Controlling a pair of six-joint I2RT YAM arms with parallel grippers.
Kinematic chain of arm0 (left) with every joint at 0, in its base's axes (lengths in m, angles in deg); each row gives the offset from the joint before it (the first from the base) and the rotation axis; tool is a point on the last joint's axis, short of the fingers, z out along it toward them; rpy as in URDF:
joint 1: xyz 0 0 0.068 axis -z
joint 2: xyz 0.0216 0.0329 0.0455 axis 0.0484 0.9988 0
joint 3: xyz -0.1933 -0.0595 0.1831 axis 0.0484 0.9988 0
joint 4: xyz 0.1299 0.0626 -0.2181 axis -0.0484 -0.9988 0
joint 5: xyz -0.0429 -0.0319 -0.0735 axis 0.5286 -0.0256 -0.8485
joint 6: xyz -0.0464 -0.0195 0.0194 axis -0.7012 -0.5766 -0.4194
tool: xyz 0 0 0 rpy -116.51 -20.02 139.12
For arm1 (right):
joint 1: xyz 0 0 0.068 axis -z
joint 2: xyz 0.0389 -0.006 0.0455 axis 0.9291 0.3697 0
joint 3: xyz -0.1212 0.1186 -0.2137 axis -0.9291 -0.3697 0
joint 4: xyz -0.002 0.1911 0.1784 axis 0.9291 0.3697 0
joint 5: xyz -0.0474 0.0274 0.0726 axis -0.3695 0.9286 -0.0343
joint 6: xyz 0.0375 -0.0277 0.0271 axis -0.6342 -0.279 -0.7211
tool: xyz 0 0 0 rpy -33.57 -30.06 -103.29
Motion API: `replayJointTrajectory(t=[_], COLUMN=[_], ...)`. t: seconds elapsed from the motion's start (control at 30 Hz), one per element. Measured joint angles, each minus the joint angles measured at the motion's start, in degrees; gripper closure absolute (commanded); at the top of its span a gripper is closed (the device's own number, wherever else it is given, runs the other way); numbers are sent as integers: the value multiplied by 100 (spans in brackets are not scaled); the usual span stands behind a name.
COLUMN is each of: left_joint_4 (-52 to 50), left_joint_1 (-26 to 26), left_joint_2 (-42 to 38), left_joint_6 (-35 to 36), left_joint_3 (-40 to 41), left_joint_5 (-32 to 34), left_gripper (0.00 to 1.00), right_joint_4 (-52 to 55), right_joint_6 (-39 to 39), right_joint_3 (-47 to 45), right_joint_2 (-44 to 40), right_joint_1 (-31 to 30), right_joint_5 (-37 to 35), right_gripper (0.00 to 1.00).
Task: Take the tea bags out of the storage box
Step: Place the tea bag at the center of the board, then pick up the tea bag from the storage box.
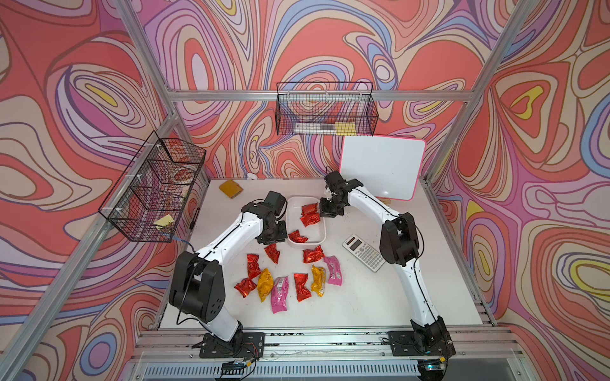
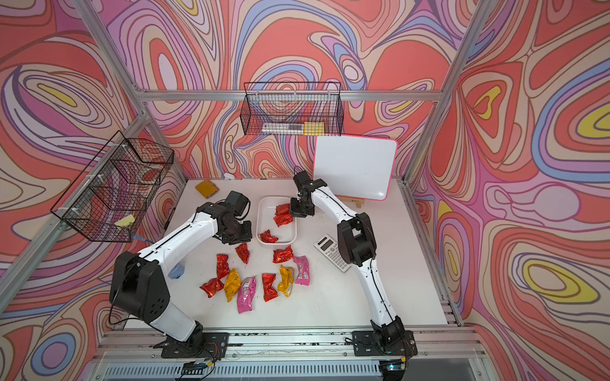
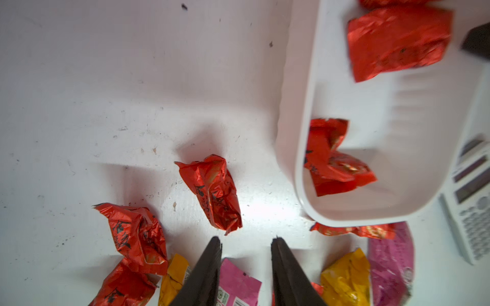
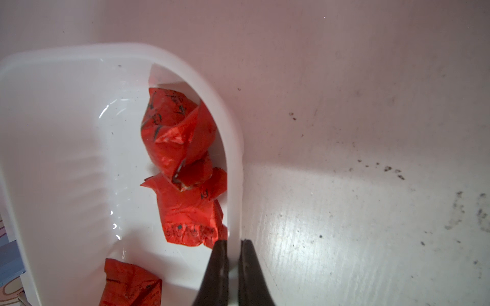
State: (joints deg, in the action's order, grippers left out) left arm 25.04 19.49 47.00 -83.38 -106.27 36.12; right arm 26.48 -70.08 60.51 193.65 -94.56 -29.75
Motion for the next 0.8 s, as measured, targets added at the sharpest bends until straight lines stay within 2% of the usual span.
replayJointTrajectory(t=[0.13,0.2,0.3,0.47,0.63,0.8], left_joint_4=[103,103,114,74,-42,-81], left_joint_1=[439,645,833,973,968,968], left_joint_2=[-50,162,549,1178,1504,1764], left_joint_6=[-713,-1082,-1600,-2286,-2675,-2776], left_joint_3=[-535,-807,-1005,-1119,-1231,-1379], left_joint_5=[-35,-24,31,262,444,505], left_gripper=[63,62,54,53,52,52], right_joint_4=[-72,-103,-109,-111,-109,-107], right_joint_6=[-59,-90,-125,-166,-219,-267], right_joint_3=[-35,-55,-59,-59,-59,-59], right_joint_2=[0,0,0,0,0,0], right_joint_1=[-2,-2,-7,-17,-46,-72], right_joint_5=[11,9,7,-20,-101,-181], right_gripper=[98,98,99,99,99,99])
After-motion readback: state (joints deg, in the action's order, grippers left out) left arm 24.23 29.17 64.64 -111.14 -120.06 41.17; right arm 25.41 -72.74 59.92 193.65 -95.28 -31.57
